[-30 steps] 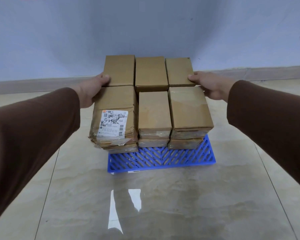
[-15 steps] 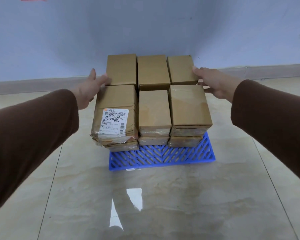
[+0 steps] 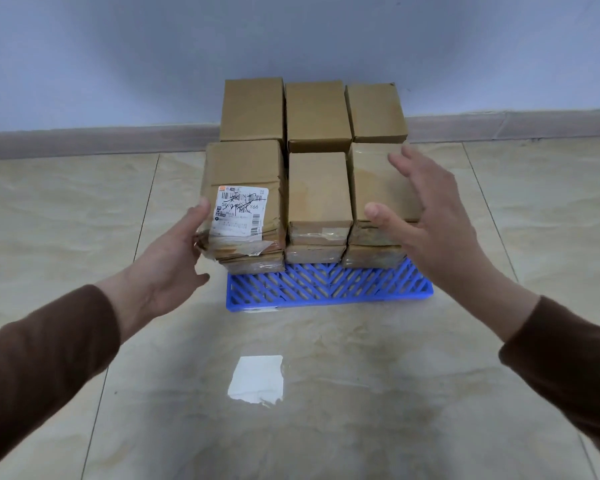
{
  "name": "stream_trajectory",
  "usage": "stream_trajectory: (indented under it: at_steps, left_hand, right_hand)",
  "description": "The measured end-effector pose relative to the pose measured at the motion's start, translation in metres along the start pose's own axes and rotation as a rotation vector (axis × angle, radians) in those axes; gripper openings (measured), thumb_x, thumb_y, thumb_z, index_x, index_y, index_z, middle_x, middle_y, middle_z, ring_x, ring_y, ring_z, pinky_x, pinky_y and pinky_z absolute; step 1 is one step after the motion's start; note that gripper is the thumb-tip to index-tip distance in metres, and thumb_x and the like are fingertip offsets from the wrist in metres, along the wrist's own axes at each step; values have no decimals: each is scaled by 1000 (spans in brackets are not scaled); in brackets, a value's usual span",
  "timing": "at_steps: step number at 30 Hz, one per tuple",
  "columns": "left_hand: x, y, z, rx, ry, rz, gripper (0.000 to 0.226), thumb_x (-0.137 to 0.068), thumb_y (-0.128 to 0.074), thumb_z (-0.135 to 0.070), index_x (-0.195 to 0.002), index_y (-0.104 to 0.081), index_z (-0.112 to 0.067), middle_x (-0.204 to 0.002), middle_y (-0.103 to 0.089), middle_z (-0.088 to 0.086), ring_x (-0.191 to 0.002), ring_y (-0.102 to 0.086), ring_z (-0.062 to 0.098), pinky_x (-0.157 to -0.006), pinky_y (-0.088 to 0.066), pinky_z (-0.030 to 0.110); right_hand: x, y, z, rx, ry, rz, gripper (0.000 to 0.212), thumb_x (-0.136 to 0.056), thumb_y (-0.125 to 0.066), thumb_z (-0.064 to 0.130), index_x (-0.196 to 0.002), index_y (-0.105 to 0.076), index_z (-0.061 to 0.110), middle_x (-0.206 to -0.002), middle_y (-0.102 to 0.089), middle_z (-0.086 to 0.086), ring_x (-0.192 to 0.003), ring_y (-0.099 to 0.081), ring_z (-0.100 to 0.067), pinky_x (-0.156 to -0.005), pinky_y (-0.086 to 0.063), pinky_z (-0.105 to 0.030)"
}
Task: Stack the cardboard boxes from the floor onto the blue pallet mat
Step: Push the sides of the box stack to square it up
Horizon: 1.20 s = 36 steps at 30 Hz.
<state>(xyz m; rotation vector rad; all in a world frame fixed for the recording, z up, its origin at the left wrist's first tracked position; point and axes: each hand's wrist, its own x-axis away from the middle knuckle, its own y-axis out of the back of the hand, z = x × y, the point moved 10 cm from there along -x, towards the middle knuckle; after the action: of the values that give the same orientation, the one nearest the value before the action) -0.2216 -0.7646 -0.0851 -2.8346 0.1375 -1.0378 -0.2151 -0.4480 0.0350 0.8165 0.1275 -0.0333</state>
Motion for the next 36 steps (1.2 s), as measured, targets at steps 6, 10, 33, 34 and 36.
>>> stream_trajectory:
  at_steps: [6,10,33,34,36]
  left_hand:
    - [28,-20,40,209,156,-111,95,-85,-60,-66,-160,-15,-28,-166,-16,17,-144,-38,30,-107,-41,49]
    - [24,-50,64,140,219,-35,58,-90,-49,-68,-109,-61,-14,-79,-78,5,-83,-68,15,-88,-53,32]
    - [-14,-67,36,174,110,37,72,-89,-48,-71,-132,-64,-17,-119,-71,9,-111,-64,20,-105,-49,34]
    - [-15,-67,36,175,109,34,72,-88,-48,-71,-132,-64,-16,-118,-72,9,-110,-64,20,-103,-50,33]
    - [-15,-65,36,168,106,29,72,-89,-47,-72,-131,-64,-16,-117,-71,9,-109,-63,20,-105,-49,34]
  right_hand:
    - [69,-101,24,-961,-627,414,71,-83,-58,64,-146,-47,32,-155,-47,6,-137,-50,-12,-117,-38,-38]
    - [79,-161,7,-1189,-937,438,105,-82,-60,70,-162,-16,16,-166,-25,-11,-149,-35,-25,-120,-35,-41]
    - [37,-185,-23,-1318,-1032,226,114,-56,-70,82,-150,-44,22,-150,-49,-17,-129,-55,-31,-88,-55,-41]
    - [36,-185,-22,-1314,-1036,230,115,-58,-70,82,-151,-42,22,-151,-48,-18,-129,-55,-32,-87,-56,-41]
    - [36,-185,-18,-1312,-1042,243,119,-55,-71,82,-154,-38,23,-154,-43,-18,-131,-53,-33,-85,-58,-41]
